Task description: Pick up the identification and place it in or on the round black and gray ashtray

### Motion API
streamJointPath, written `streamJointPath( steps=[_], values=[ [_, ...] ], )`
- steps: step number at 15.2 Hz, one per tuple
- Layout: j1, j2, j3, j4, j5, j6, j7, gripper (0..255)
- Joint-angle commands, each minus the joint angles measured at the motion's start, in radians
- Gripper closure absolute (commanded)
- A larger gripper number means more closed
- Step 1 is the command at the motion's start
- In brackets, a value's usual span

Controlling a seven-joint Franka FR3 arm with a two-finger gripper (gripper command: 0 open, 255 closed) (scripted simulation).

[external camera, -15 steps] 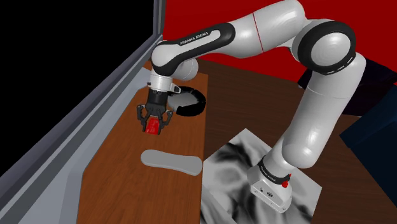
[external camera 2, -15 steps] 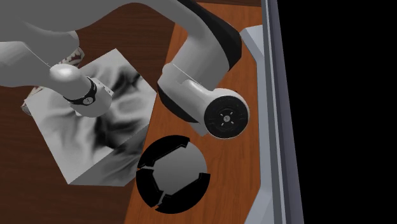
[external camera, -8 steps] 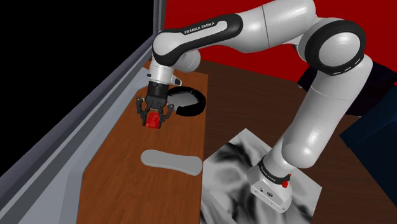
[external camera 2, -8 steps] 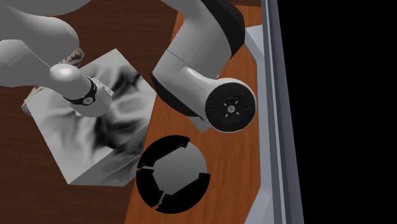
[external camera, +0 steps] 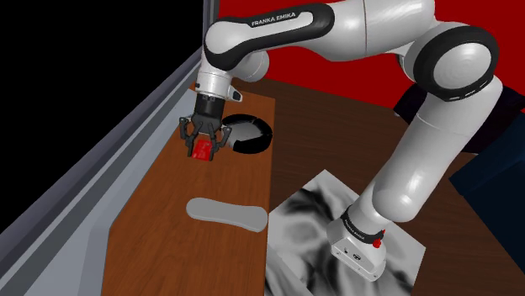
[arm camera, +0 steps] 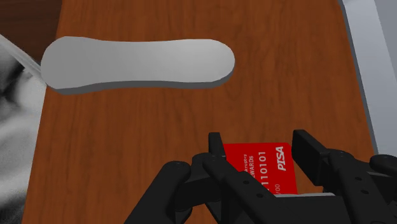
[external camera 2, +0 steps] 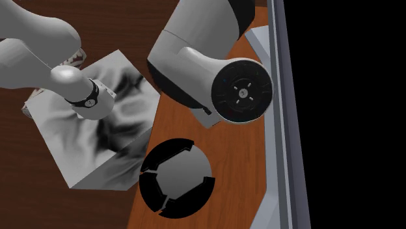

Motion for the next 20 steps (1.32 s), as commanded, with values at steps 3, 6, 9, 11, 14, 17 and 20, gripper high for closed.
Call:
streamJointPath(
  steps=[3, 6, 9, 11, 14, 17, 20],
  values=[
    [-0.005, -0.022, -0.002, 0.03, -0.001, -0.049, 0.019, 255],
    [-0.021, -0.039, -0.014, 0.039, -0.004, -0.085, 0.009, 255],
    [-0.062, -0.057, -0.048, 0.029, -0.016, -0.128, -0.05, 255],
    [-0.088, -0.064, -0.072, 0.028, -0.028, -0.157, -0.087, 255],
    [-0.127, -0.067, -0.107, 0.036, -0.048, -0.199, -0.142, 255],
    [-0.166, -0.061, -0.141, 0.054, -0.072, -0.242, -0.195, 255],
    [-0.203, -0.046, -0.175, 0.083, -0.098, -0.284, -0.247, 255]
  ],
)
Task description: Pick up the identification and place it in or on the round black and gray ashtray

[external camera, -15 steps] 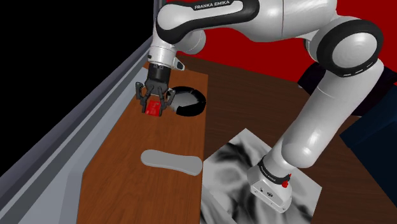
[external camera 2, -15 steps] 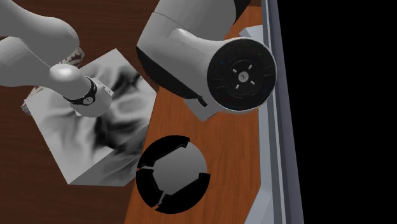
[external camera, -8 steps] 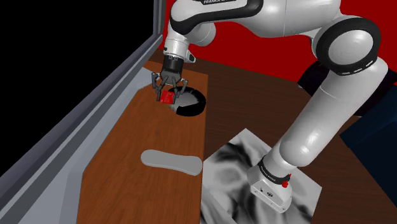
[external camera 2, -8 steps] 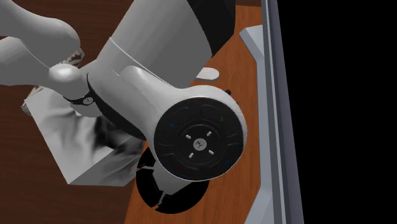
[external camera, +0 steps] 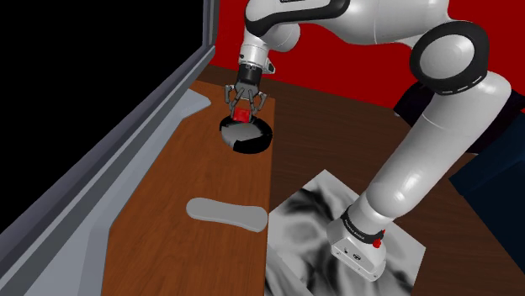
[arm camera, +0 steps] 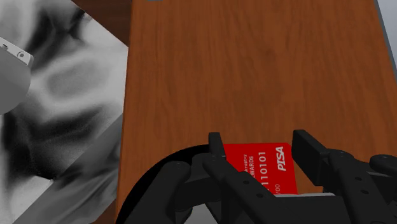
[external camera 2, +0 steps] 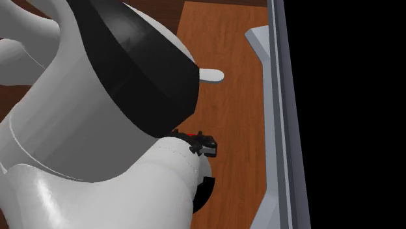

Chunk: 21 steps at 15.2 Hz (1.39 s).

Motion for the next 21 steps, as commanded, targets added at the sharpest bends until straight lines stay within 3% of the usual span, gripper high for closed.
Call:
streamJointPath(
  steps=[1, 4, 21],
  values=[
    [-0.025, 0.008, -0.022, 0.018, -0.017, -0.029, -0.036, 255],
    [-0.055, 0.03, -0.049, 0.053, -0.04, -0.064, -0.078, 255],
    [-0.046, 0.099, -0.046, -0.062, -0.041, 0.111, -0.138, 255]
  ],
)
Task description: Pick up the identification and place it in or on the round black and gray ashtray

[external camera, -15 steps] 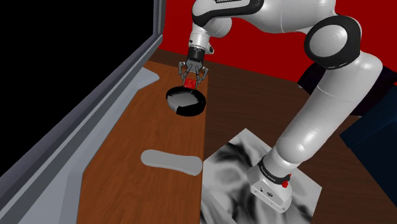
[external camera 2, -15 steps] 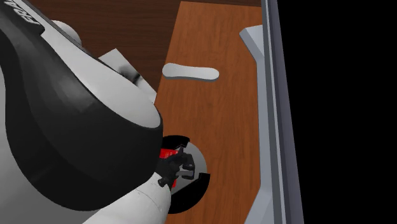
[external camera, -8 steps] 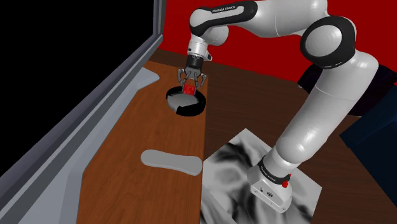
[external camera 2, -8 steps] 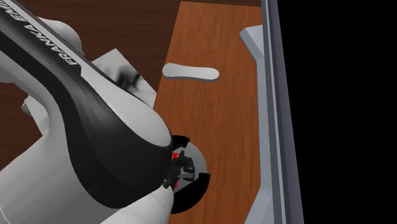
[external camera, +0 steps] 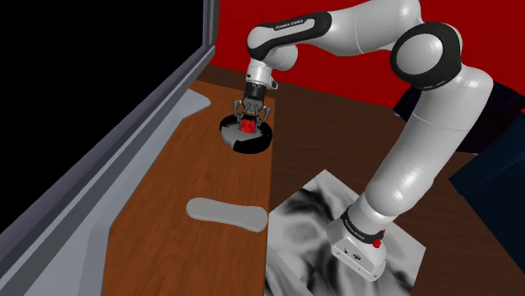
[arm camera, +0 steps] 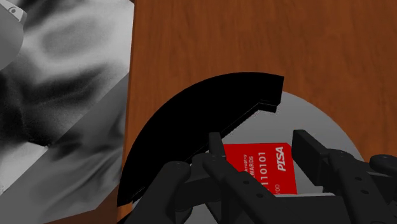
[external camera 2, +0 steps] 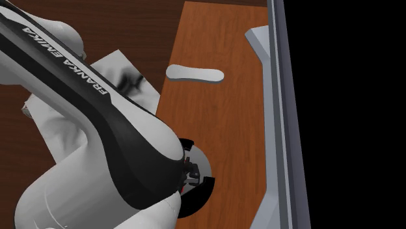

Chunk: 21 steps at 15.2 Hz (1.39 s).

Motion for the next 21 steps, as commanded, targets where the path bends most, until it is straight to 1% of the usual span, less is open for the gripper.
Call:
streamJointPath(
  steps=[1, 6, 7, 12, 16, 21],
  values=[
    [0.0, 0.0, 0.0, -0.002, 0.0, 0.003, -0.001, 255],
    [0.0, 0.0, 0.0, -0.002, 0.0, 0.003, -0.001, 255],
    [0.0, 0.0, 0.0, -0.002, 0.0, 0.003, -0.001, 0],
    [0.0, 0.0, 0.0, -0.002, 0.0, 0.003, -0.001, 0],
    [-0.023, 0.015, -0.017, 0.129, -0.02, -0.119, 0.012, 0],
    [-0.023, 0.015, -0.017, 0.129, -0.02, -0.119, 0.012, 0]
  ],
)
